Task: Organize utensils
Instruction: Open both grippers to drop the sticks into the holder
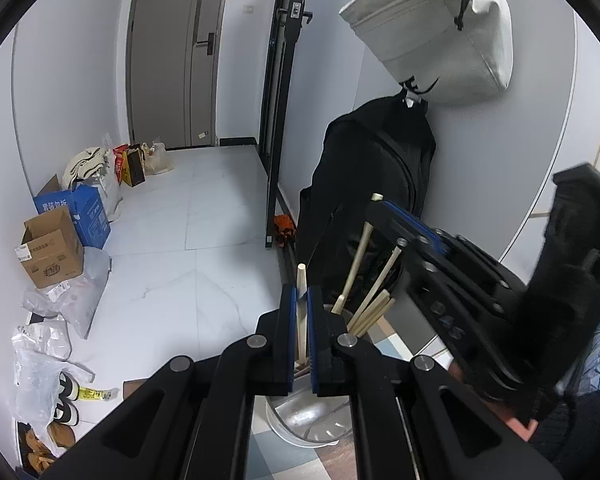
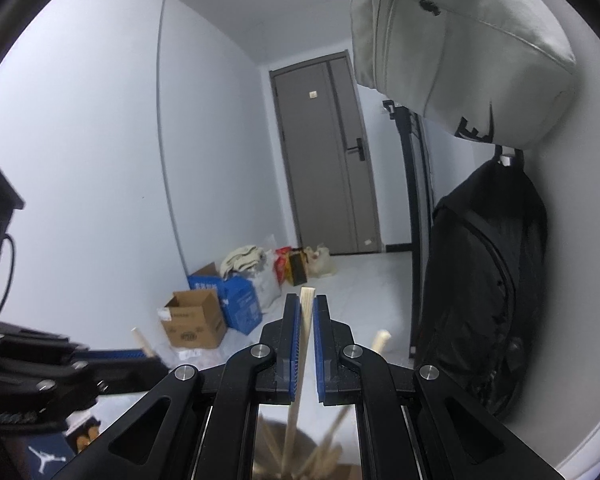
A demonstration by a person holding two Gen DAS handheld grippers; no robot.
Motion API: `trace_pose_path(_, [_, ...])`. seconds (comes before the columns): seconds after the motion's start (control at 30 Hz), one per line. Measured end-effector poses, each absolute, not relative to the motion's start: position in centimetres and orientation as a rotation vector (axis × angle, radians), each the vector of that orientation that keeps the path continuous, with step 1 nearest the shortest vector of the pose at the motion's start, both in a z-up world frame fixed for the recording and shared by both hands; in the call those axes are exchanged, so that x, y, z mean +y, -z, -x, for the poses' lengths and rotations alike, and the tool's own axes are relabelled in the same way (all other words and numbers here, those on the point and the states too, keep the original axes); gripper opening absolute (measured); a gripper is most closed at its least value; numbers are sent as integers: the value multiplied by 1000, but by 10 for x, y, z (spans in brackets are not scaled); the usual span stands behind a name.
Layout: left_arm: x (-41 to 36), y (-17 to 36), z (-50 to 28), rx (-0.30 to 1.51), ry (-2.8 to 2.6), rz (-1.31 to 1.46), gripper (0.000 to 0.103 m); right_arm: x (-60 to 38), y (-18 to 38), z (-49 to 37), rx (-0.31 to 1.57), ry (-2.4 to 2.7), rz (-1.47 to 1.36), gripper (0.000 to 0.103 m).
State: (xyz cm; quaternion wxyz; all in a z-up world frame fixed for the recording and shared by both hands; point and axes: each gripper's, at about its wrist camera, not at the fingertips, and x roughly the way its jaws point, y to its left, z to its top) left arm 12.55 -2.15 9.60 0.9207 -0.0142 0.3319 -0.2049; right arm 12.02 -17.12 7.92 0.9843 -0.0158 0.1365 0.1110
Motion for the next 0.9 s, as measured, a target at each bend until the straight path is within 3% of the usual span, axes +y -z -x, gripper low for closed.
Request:
trace_pose_path(0.8, [-44, -64, -125, 804, 456, -9, 3, -208, -64, -69, 470, -380, -9, 6])
trace_pose_path(0.9, [-42, -68, -117, 809, 442, 3, 3, -218, -66, -59, 485, -373, -31, 11])
